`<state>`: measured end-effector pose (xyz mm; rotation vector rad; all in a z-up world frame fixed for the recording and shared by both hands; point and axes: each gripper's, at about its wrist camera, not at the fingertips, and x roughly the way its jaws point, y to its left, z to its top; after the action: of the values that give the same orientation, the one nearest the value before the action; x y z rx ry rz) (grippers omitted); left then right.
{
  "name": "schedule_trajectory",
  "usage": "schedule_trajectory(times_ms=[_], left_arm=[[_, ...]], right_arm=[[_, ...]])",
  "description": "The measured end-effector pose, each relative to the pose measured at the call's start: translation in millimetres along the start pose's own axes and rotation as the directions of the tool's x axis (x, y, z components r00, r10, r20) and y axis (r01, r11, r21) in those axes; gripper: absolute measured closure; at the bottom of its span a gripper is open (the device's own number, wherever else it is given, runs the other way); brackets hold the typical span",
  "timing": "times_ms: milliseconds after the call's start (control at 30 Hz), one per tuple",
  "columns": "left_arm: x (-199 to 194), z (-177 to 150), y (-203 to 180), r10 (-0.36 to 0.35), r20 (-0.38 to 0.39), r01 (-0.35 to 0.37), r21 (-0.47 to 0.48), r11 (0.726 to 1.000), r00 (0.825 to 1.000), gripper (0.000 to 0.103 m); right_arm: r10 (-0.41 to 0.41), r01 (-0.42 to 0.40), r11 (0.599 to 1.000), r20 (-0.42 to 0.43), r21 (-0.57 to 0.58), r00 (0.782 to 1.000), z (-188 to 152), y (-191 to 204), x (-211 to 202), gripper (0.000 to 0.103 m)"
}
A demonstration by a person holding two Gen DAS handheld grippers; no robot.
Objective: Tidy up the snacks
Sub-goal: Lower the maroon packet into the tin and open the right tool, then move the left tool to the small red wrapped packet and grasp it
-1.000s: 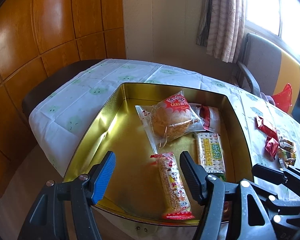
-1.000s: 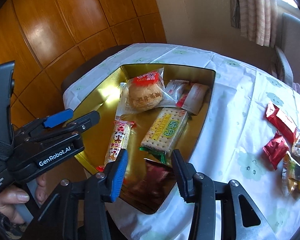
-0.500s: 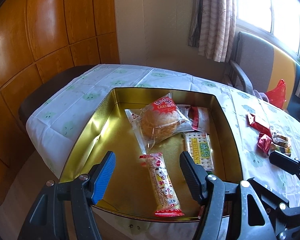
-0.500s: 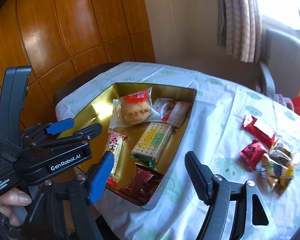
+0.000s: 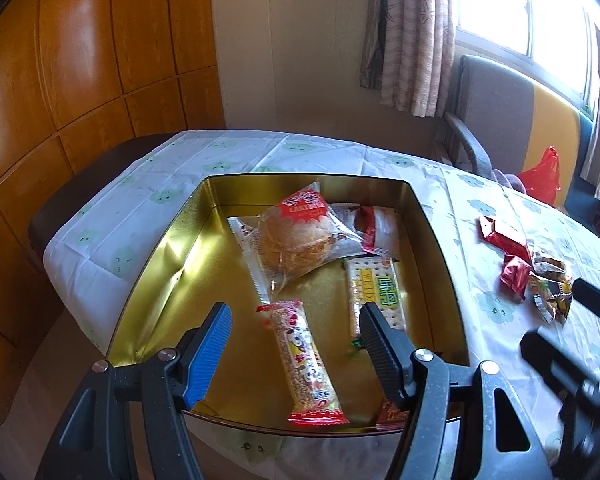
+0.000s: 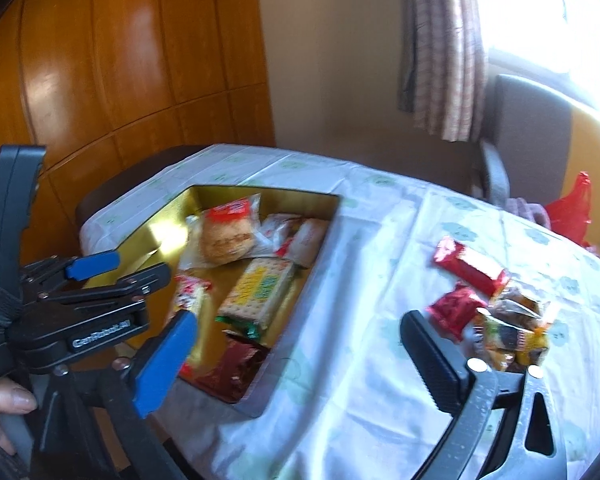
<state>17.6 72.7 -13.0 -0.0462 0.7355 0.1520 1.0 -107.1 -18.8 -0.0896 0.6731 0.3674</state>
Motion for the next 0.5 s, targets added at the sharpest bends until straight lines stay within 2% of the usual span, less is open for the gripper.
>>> schedule_trajectory(times_ms=[133, 233, 400, 500], left_arm=[[0.1, 2.1, -5.3, -0.032, -0.006, 0.032, 0.012, 0.999, 0.999, 0.036], [0.4, 5.9, -9.3, -0.056, -0.017, 0.056, 0.009, 0.998, 0.998, 0.036], [1.6, 13.7, -25.0, -0.099, -0.031, 0.100, 0.043, 0.994, 0.995, 0.036], [0.1, 18.6, -40.9, -0.136, -0.035, 0.138, 0.096, 0.986, 0.990, 0.036]], right_arm=[[-0.111, 0.111, 0.994, 0.044, 0.012, 0.993, -4.8, -18.1, -8.1, 0.000], [-0.209, 0.207, 0.978, 0.073, 0.034, 0.975, -10.5, -37.0, -14.3, 0.000], [-0.285, 0.285, 0.950, -0.017, 0.126, 0.958, -26.0, -83.4, -16.3, 0.000], [-0.284, 0.287, 0.932, -0.050, 0.221, 0.958, -39.3, -114.3, -23.5, 0.000]])
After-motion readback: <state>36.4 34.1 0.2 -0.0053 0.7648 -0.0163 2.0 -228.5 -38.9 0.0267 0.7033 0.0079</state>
